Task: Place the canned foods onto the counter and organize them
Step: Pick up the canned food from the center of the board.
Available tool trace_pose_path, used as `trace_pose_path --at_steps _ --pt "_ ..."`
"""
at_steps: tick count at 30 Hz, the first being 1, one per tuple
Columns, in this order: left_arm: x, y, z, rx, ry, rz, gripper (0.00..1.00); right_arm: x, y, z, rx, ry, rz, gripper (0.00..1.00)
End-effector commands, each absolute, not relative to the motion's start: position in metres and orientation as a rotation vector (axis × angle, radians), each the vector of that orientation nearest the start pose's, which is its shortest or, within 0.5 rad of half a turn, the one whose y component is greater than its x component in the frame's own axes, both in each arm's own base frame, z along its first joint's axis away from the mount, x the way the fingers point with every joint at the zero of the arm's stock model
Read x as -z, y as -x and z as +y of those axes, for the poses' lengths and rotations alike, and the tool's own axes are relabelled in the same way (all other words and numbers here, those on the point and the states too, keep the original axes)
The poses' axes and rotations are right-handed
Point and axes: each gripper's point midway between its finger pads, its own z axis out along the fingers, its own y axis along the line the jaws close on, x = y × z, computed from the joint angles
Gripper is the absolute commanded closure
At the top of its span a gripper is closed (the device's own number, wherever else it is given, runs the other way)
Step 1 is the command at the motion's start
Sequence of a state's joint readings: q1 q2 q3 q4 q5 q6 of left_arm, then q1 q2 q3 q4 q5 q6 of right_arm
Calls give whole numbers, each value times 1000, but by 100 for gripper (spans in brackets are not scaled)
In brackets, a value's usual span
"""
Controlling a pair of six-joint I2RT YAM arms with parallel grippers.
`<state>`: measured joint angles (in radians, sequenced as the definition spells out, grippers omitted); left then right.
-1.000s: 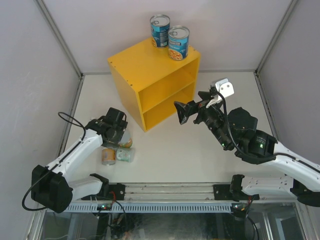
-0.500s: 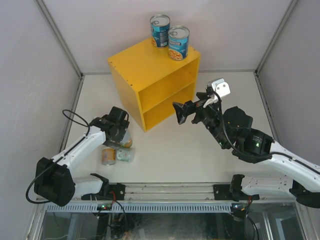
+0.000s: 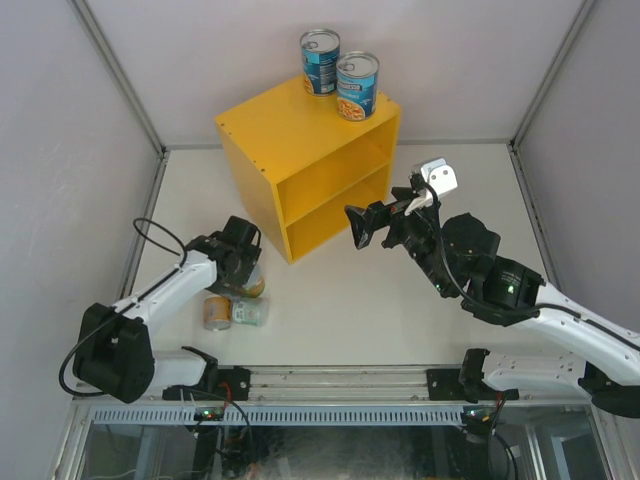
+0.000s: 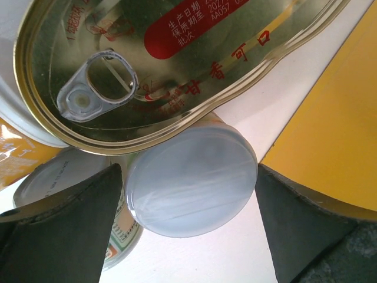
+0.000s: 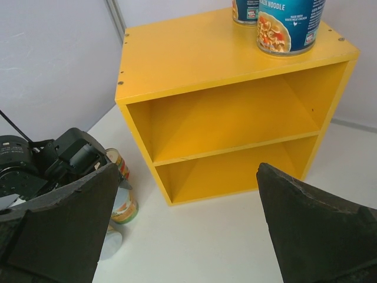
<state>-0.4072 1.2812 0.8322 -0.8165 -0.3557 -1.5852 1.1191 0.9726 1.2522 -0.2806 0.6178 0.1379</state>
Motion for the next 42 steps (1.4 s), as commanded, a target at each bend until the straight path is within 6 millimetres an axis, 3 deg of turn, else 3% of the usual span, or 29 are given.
trace_pose_path --at_steps 1,10,17,19,20,29,42 --pt "-68 -256 -83 68 1521 2193 6 -421 -223 238 -538 258 1553 0" --pt "-73 -261 -82 70 1472 2195 30 -420 -224 237 -538 256 1554 0" --pt "-89 -268 -81 94 1385 2190 79 -422 -223 238 -548 259 1547 0" --pt "-96 -271 -82 111 1354 2184 97 -424 -223 237 -552 258 1544 0" --pt "-99 -273 -82 117 1337 2183 99 -424 -223 237 -554 259 1544 0" --pt "-134 -275 -77 145 1218 2152 100 -424 -221 235 -555 265 1545 0" --pt "-213 -275 -75 256 1026 2074 100 -431 -219 237 -574 277 1523 0"
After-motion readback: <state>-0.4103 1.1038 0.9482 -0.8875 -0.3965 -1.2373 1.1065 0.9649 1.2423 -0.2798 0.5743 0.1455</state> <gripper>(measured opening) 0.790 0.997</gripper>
